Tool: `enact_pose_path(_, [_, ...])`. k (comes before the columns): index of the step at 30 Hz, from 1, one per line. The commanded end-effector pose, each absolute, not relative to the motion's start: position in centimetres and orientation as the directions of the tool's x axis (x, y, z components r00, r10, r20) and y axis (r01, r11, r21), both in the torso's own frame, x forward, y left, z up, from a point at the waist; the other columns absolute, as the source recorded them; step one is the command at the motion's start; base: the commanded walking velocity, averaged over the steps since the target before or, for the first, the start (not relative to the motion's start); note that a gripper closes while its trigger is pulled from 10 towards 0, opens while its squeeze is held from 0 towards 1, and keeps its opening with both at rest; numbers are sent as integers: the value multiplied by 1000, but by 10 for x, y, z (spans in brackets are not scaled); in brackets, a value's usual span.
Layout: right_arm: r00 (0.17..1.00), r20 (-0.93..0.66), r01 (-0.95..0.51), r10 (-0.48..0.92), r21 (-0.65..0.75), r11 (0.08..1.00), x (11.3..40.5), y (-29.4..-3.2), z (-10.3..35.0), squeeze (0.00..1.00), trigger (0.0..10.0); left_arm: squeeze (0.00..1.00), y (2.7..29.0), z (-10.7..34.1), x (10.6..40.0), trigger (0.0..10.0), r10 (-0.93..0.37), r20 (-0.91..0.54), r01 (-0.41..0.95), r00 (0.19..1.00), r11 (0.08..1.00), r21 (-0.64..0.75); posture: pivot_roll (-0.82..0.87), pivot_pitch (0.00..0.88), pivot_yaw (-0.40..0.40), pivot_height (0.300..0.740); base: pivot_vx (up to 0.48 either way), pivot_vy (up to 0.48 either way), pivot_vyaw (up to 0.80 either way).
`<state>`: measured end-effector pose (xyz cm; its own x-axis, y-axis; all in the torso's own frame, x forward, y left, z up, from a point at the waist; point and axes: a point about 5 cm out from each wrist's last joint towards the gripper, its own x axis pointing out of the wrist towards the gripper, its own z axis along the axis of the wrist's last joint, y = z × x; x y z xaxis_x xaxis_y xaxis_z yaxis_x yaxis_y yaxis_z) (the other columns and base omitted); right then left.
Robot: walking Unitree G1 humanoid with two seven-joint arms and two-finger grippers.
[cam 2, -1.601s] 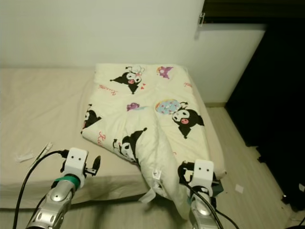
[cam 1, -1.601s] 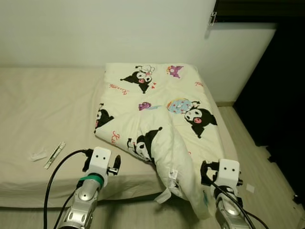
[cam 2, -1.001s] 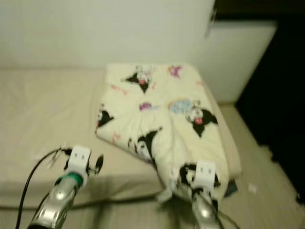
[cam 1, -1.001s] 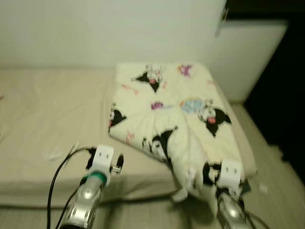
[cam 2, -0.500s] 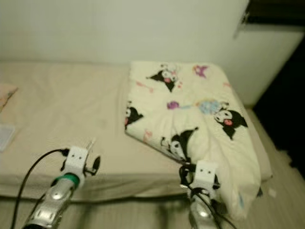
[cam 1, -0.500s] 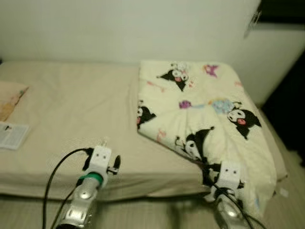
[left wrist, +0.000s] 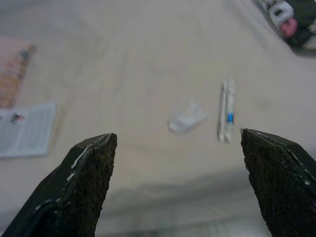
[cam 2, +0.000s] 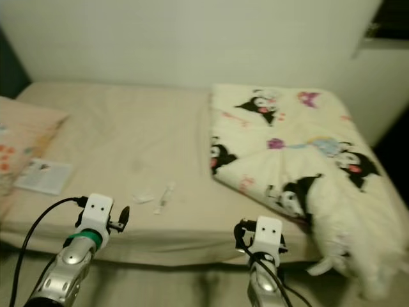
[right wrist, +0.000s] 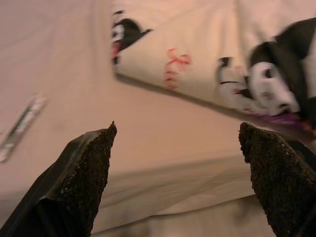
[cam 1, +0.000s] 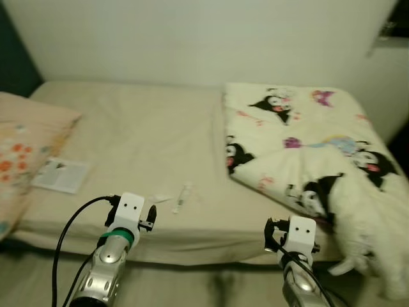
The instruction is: Clean up the room
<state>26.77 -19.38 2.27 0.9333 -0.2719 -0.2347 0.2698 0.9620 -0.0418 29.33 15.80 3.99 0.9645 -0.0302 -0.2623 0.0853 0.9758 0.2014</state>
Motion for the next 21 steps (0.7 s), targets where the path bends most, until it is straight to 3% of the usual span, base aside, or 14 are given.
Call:
enact_pose_path(1, [928,-252,275,-275,-38,961,265,-194,19,0,10000,0,161,37,292,10000,-24,-278,85,960,974,209,23,0,72,740,0,341,0])
enact_pose_path(21, [925,-255,281,-281,-37,959,265,-194,18,0,10000,0,160,38,294,10000,-29,-280,90,960,974,207,18,0,79,740,0,342,0])
